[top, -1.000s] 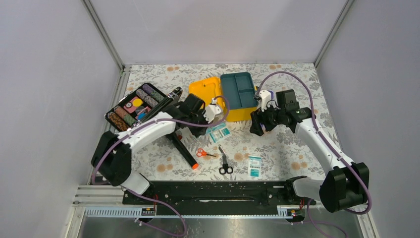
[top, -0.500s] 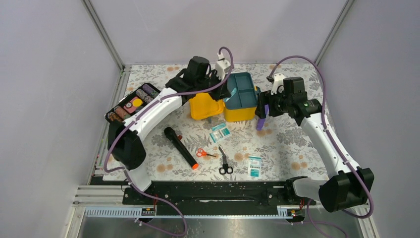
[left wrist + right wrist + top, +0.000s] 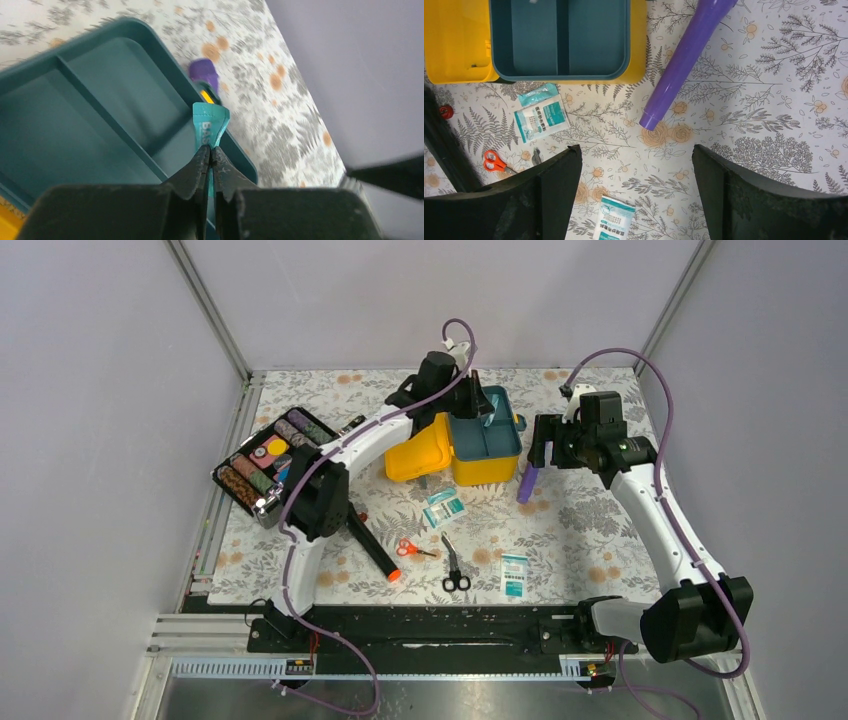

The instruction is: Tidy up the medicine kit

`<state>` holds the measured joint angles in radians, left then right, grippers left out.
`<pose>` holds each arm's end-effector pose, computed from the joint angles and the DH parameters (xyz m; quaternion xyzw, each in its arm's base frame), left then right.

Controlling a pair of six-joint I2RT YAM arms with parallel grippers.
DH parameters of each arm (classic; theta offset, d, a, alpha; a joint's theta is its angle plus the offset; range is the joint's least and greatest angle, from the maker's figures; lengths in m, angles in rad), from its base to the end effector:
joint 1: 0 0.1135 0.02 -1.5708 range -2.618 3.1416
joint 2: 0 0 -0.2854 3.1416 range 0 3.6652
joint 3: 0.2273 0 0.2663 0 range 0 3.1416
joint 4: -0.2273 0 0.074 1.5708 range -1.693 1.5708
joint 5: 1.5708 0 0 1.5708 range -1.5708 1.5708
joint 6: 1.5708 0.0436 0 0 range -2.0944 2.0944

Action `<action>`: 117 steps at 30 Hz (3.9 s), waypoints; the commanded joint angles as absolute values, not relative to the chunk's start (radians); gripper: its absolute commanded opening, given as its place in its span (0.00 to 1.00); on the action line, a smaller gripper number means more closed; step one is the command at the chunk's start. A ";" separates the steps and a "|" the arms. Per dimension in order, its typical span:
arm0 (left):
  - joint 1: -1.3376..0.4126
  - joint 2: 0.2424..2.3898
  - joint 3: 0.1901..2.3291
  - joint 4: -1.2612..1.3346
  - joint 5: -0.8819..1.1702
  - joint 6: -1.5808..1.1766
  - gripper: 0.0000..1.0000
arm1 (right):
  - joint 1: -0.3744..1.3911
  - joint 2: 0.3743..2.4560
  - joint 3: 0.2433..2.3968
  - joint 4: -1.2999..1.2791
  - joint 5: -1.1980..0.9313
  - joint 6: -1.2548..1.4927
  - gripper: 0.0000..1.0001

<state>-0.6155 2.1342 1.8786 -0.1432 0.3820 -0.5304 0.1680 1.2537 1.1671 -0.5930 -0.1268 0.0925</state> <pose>0.4349 -0.3274 0.3028 0.1397 0.8128 -0.4273 0.3705 0.2809 0.0532 0.3483 -0.0613 0.8989 0.1126 0.4191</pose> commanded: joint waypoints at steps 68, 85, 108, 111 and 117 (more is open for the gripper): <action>-0.633 1.828 1.266 -0.170 0.398 0.416 0.55 | 0.154 1.199 0.989 -0.474 -0.209 0.160 0.86; -0.637 1.841 1.219 -0.182 0.366 0.562 0.36 | 0.152 1.197 0.969 -0.470 -0.222 0.162 0.85; -0.690 1.994 1.349 -0.367 0.277 0.673 0.05 | 0.152 1.217 0.986 -0.474 -0.219 0.155 0.85; -0.689 1.964 1.321 -0.368 0.309 0.680 0.00 | 0.153 1.218 0.988 -0.474 -0.219 0.155 0.85; -0.690 1.834 1.236 -0.347 0.373 0.670 0.00 | 0.152 1.218 0.996 -0.472 -0.216 0.145 0.85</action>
